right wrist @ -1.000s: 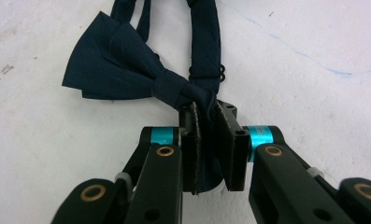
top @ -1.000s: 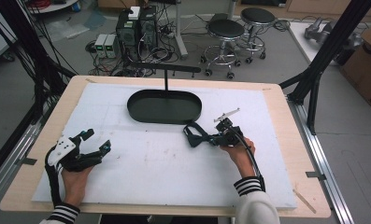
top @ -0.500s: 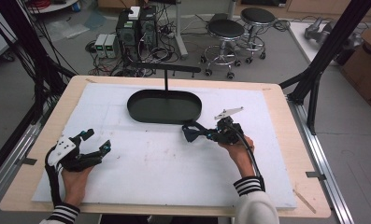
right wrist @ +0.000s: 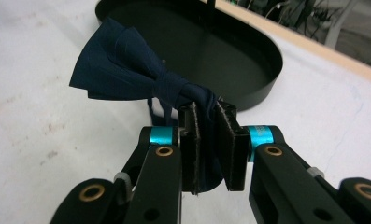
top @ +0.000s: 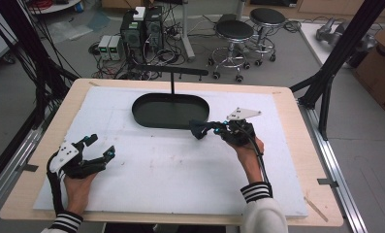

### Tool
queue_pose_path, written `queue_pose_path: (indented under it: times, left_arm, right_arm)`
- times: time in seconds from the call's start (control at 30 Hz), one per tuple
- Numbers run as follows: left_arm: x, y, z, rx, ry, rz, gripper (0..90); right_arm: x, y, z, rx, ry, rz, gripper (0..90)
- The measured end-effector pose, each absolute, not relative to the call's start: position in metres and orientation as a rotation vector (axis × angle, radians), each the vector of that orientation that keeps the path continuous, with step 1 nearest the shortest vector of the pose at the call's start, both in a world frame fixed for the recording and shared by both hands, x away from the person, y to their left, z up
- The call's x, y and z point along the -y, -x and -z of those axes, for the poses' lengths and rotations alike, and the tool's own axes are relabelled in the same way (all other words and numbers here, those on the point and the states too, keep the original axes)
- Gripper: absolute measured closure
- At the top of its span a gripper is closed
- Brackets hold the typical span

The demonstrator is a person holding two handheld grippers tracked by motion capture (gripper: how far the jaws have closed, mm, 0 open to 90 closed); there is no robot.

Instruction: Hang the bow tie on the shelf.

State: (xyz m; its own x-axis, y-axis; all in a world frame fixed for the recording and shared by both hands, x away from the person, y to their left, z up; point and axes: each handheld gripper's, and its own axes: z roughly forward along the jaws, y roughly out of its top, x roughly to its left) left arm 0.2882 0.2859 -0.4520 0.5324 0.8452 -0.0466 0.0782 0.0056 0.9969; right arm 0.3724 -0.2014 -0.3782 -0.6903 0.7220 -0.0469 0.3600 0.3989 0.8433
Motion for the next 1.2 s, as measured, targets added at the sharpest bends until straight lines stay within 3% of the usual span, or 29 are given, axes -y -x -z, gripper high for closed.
queue_pose_path:
  times: [1.2]
  left_arm:
    - [-0.286,-0.288,0.452,-0.846,-1.456,-0.729,16.7]
  right_arm:
    - [0.17,-0.397,0.313,-2.0,-0.839,-1.266,79.6]
